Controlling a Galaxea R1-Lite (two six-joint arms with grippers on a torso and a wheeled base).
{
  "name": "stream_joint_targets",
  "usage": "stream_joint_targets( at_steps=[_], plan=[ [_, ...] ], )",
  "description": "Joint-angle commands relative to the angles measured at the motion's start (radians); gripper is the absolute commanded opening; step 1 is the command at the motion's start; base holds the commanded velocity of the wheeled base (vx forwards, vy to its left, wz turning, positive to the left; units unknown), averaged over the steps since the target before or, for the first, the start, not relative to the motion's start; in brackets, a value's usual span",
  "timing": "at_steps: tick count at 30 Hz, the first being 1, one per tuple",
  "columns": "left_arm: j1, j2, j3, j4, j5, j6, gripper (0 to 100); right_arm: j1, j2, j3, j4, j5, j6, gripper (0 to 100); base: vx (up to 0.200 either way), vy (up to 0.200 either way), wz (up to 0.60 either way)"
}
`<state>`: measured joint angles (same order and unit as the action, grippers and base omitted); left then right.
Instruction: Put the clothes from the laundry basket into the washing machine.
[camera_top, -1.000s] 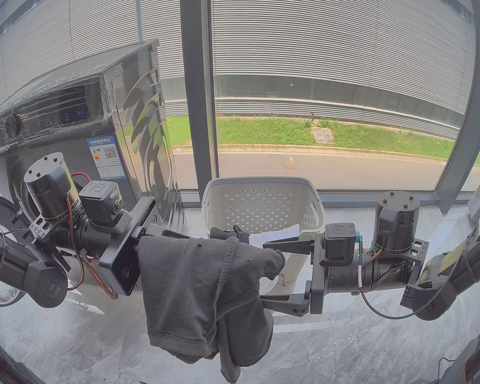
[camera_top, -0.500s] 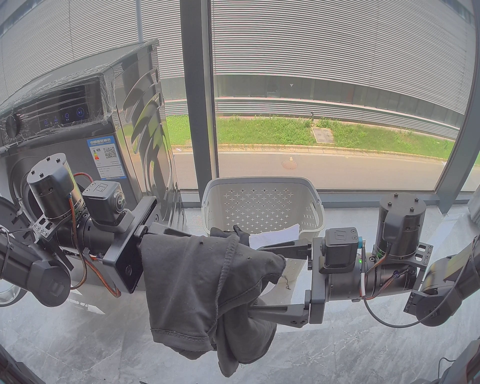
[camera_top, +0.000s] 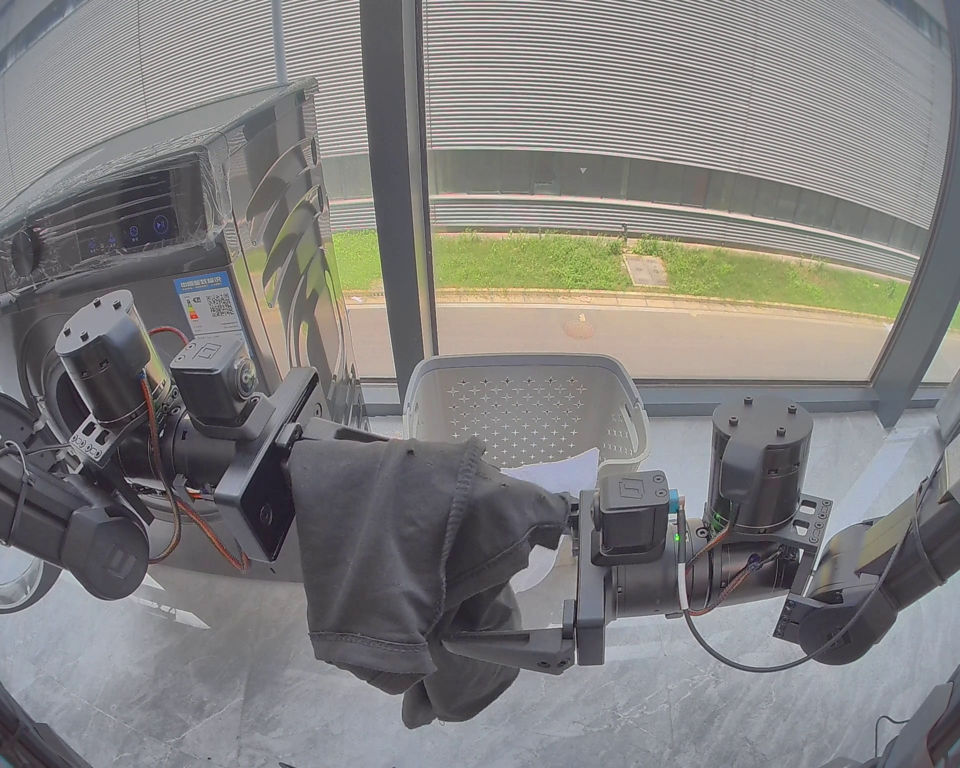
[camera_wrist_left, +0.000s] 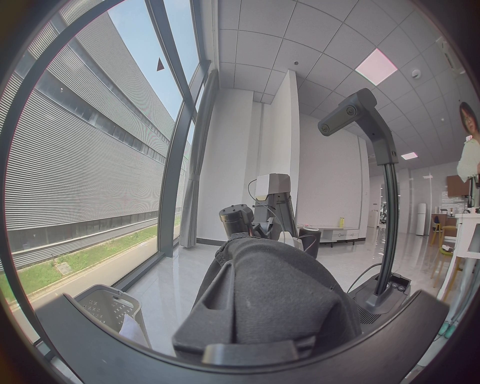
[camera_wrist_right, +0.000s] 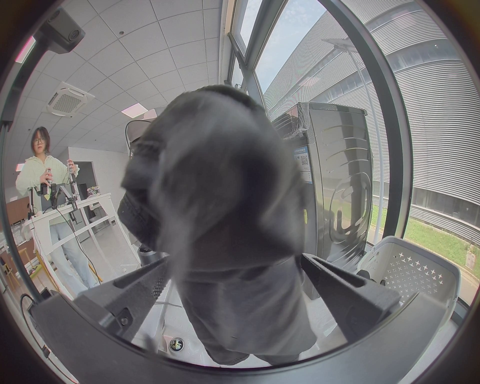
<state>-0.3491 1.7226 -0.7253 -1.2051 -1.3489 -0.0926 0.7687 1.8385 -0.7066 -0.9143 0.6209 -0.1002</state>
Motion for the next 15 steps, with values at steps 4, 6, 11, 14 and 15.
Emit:
stream_joint_targets(
  at_steps=[4,6,11,14,15],
  plan=[
    [-0.001,0.025,-0.02,-0.021,0.014,-0.013,0,0.004,0.004,0.021,0.0,0.0,-0.004,100,0.0,0.0,0.0],
    [-0.001,0.025,-0.022,-0.027,0.014,-0.021,0,0.003,0.007,0.016,0.0,-0.001,-0.004,0,0.0,0.0,0.0],
    [0.001,0.025,-0.019,-0.047,0.014,-0.035,0,0.0,0.001,0.018,0.0,-0.004,0.004,0,0.0,0.0,0.0],
    [0.001,0.028,-0.017,-0.053,0.014,-0.038,0,-0.009,-0.018,0.035,0.0,-0.004,0.004,0,0.0,0.0,0.0],
    [0.001,0.028,-0.017,-0.053,0.014,-0.038,0,-0.012,-0.033,0.041,0.0,-0.004,0.004,0,0.0,0.0,0.0]
  ],
)
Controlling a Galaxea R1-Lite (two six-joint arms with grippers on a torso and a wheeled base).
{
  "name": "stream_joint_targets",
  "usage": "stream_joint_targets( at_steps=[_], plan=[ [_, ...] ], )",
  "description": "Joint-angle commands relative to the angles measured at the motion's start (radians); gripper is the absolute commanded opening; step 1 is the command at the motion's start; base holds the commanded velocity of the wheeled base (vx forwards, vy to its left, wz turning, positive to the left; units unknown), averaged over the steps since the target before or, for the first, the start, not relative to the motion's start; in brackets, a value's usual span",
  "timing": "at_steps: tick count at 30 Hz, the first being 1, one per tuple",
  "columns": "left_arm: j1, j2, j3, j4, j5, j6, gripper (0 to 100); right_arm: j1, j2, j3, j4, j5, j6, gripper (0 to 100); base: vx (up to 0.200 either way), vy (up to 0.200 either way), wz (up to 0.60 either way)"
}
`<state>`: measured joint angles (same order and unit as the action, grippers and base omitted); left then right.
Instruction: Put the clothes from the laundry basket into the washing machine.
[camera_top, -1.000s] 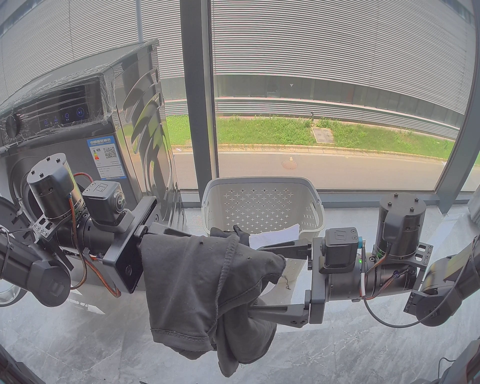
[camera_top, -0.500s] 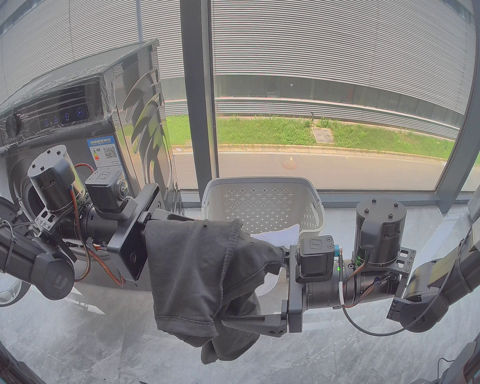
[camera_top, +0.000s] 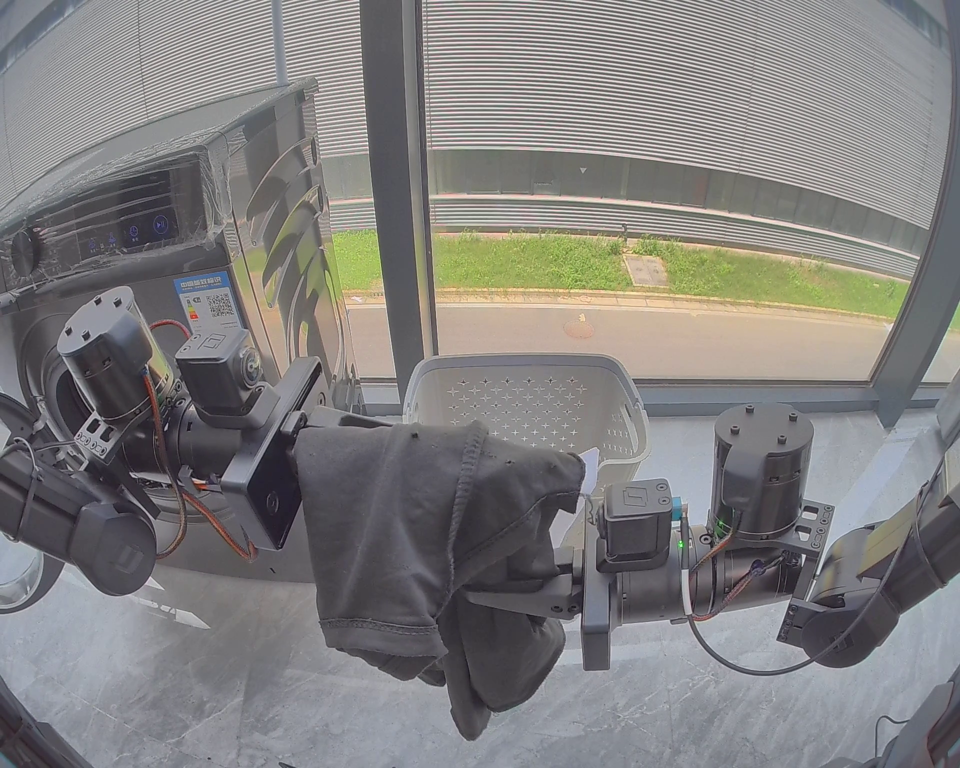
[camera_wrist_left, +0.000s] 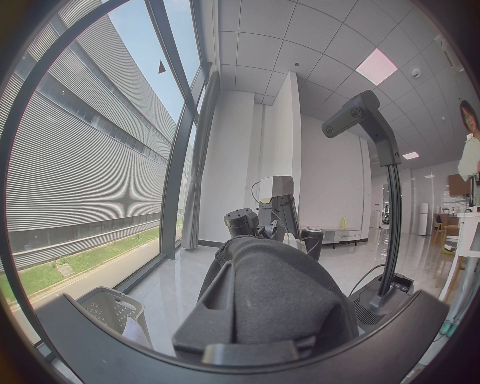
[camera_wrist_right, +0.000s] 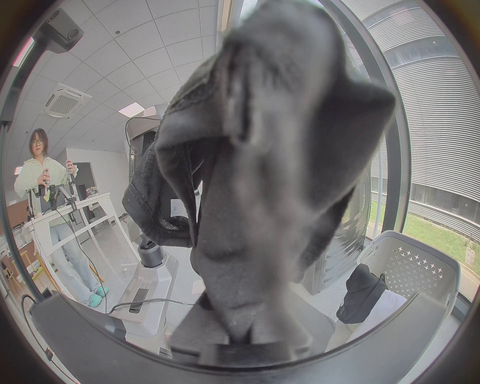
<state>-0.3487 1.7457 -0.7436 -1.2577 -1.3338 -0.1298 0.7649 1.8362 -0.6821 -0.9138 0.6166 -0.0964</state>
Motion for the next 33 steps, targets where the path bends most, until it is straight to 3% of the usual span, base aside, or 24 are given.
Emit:
stream_joint_targets(
  at_steps=[1,15,18,19,21,22,23,24,25,27,30,33],
  plan=[
    [0.002,0.006,0.001,0.0,-0.001,-0.001,0,-0.012,-0.04,0.027,0.0,0.0,0.0,0,0.0,0.0,0.0],
    [0.057,0.031,0.013,-0.023,0.004,0.004,0,-0.053,-0.173,0.131,0.0,-0.001,0.001,0,0.0,0.0,0.0],
    [0.074,0.043,0.021,-0.048,0.027,0.004,0,-0.067,-0.19,0.131,0.0,-0.003,0.003,0,0.0,0.0,0.0],
    [0.077,0.055,0.03,-0.071,0.064,0.006,0,-0.078,-0.202,0.131,0.0,-0.003,0.003,0,0.0,0.0,0.0],
    [0.077,0.057,0.032,-0.072,0.067,0.006,0,-0.079,-0.204,0.131,0.0,-0.003,0.003,0,0.0,0.0,0.0],
    [0.077,0.072,0.056,-0.114,0.151,0.004,0,-0.096,-0.221,0.131,0.0,-0.003,0.003,0,0.0,0.0,0.0],
    [0.077,0.072,0.056,-0.114,0.151,0.004,0,-0.096,-0.221,0.131,0.0,-0.003,0.003,0,0.0,0.0,0.0],
    [0.074,0.08,0.076,-0.134,0.226,0.004,0,-0.113,-0.235,0.13,0.0,-0.005,0.003,0,0.0,0.0,0.0],
    [0.074,0.08,0.079,-0.134,0.231,0.004,0,-0.114,-0.236,0.13,0.0,-0.005,0.003,0,0.0,0.0,0.0],
    [0.057,0.078,0.101,-0.14,0.329,0.004,0,-0.137,-0.252,0.13,0.0,-0.006,0.003,0,0.0,0.0,0.0],
    [0.036,0.069,0.115,-0.14,0.417,0.001,0,-0.171,-0.267,0.125,0.0,-0.011,0.003,0,0.0,0.0,0.0],
    [0.019,0.063,0.115,-0.141,0.455,-0.001,0,-0.207,-0.285,0.116,0.0,-0.012,0.0,0,0.0,0.0,0.0]
  ],
)
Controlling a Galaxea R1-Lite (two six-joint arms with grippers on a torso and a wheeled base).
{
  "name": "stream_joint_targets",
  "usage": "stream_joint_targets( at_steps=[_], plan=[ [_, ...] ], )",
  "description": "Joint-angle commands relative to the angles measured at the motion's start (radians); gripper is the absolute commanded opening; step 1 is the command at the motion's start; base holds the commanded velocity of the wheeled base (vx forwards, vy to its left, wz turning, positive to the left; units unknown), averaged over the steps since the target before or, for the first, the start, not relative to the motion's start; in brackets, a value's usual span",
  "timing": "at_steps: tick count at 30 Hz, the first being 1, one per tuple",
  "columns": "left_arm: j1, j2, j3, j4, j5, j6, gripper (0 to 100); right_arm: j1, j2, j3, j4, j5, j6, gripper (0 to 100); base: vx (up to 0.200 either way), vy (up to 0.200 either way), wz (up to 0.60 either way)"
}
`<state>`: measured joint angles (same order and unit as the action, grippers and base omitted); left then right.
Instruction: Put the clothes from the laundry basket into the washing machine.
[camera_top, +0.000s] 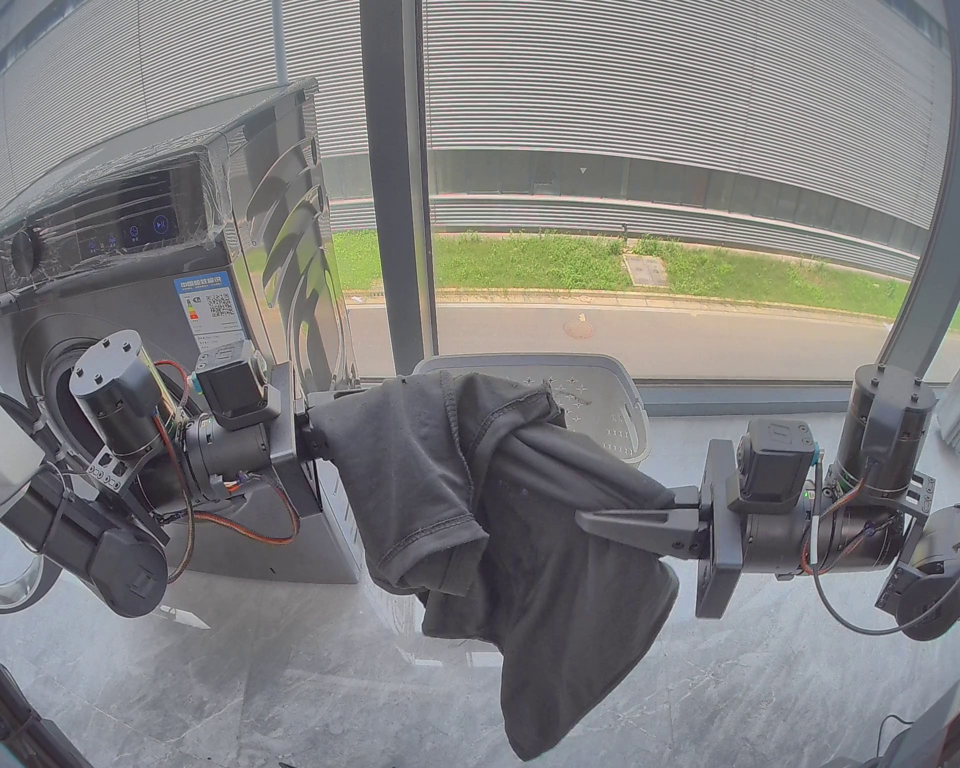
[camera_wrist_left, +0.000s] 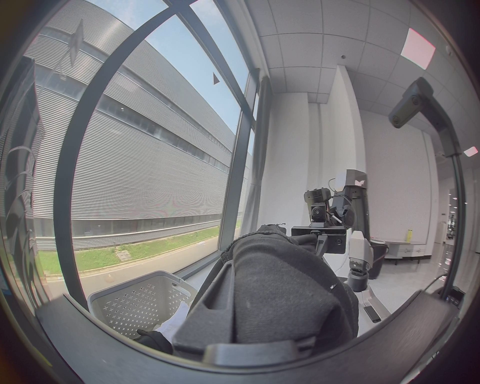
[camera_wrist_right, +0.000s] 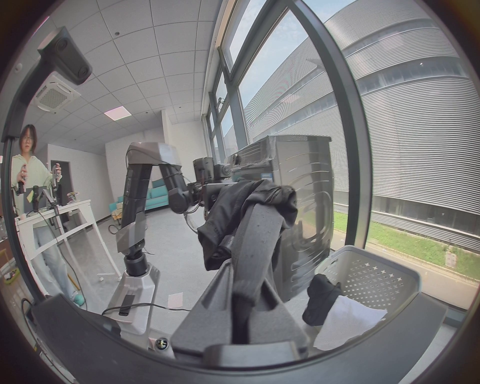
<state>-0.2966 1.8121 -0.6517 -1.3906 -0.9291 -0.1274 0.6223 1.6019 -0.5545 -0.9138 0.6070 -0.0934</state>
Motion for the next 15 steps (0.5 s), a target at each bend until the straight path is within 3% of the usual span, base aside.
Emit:
stream_joint_targets(
  at_steps=[1,6,9,10,11,12,14,15],
  plan=[
    [-0.035,-0.005,0.023,-0.01,0.053,-0.003,0,-0.067,-0.053,-0.012,0.0,-0.003,-0.003,0,0.0,0.0,0.0],
    [-0.096,-0.033,0.026,-0.044,0.102,-0.015,0,-0.118,-0.096,-0.027,0.0,-0.004,-0.008,0,0.0,0.0,0.0],
    [-0.164,-0.083,0.047,-0.056,0.131,-0.104,0,-0.138,-0.117,-0.033,0.0,-0.026,-0.006,0,0.0,0.0,0.0],
    [-0.164,-0.083,0.047,-0.056,0.131,-0.104,0,-0.138,-0.117,-0.033,0.0,-0.026,-0.006,0,0.0,0.0,0.0],
    [-0.223,-0.134,0.081,-0.062,0.162,-0.212,0,-0.148,-0.129,-0.035,0.0,-0.044,0.0,0,0.0,0.0,0.0],
    [-0.245,-0.16,0.101,-0.064,0.184,-0.264,0,-0.156,-0.135,-0.035,0.0,-0.044,0.0,0,0.0,0.0,0.0],
    [-0.268,-0.2,0.138,-0.064,0.234,-0.343,0,-0.171,-0.149,-0.033,0.0,-0.044,0.0,0,0.0,0.0,0.0],
    [-0.269,-0.205,0.145,-0.064,0.247,-0.354,0,-0.176,-0.152,-0.032,0.0,-0.044,0.0,0,0.0,0.0,0.0]
  ],
)
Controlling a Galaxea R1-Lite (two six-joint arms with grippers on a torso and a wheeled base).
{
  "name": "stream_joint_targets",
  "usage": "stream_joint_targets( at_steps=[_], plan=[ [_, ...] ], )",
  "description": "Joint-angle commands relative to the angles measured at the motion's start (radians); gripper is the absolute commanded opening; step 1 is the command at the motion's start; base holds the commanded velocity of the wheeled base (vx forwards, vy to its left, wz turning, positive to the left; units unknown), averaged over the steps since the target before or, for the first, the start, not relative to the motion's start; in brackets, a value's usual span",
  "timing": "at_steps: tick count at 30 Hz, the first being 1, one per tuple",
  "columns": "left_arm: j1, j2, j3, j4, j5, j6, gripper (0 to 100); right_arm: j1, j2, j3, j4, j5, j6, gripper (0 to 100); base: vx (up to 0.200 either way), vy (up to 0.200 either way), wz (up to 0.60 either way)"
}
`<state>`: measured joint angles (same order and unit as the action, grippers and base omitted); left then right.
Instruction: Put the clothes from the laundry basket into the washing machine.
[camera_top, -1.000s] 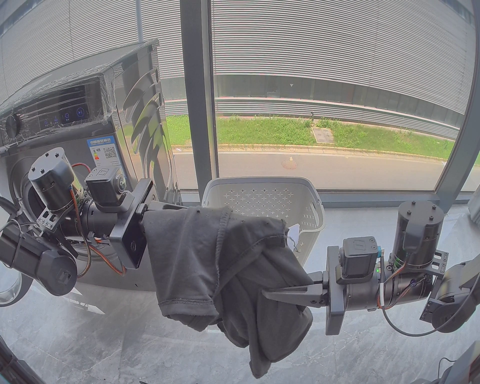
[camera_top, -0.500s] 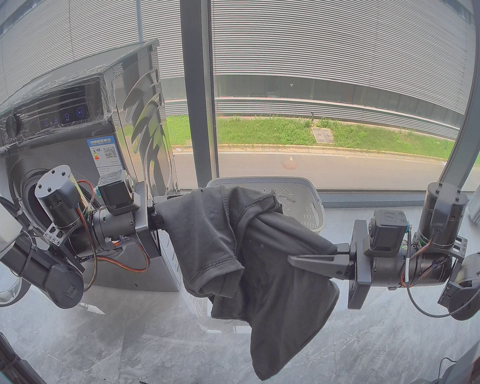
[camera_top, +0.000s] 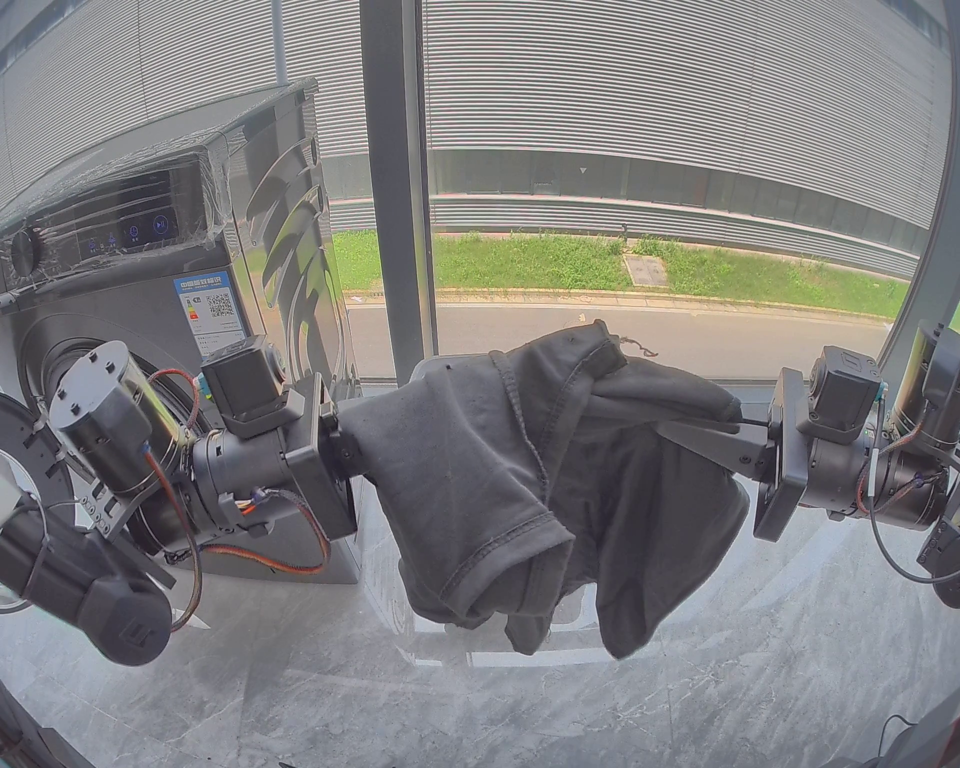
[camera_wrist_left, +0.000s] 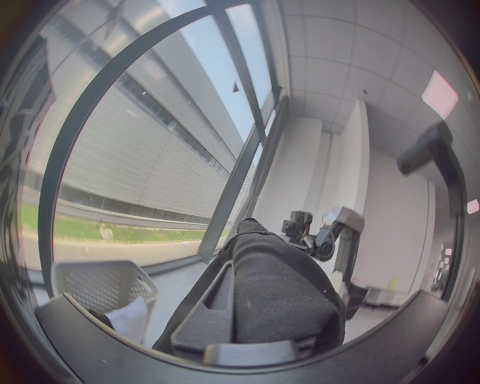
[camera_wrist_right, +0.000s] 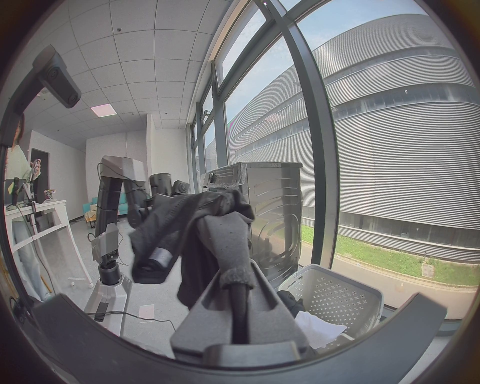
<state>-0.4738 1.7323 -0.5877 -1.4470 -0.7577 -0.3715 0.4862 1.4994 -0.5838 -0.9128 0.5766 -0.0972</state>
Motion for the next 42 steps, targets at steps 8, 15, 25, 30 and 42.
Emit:
stream_joint_targets(
  at_steps=[8,15,25,30,42],
  plan=[
    [-0.068,-0.132,0.189,-0.006,0.238,-0.127,0,-0.077,-0.083,0.012,-0.001,-0.014,0.008,0,0.0,0.0,0.0],
    [-0.071,-0.126,0.233,-0.006,0.25,-0.132,0,-0.075,-0.111,0.013,-0.001,-0.014,0.011,0,0.0,0.0,0.0],
    [-0.072,-0.12,0.23,-0.006,0.25,-0.173,0,-0.074,-0.113,0.012,-0.001,-0.014,0.01,0,0.0,0.0,0.0],
    [-0.043,-0.086,0.16,-0.006,0.304,-0.195,0,-0.077,-0.114,0.009,-0.001,-0.014,0.024,0,0.0,0.0,0.0],
    [-0.032,-0.099,0.22,-0.118,0.328,-0.17,0,-0.07,-0.143,0.039,-0.001,-0.011,0.047,0,0.0,0.0,0.0]
  ],
)
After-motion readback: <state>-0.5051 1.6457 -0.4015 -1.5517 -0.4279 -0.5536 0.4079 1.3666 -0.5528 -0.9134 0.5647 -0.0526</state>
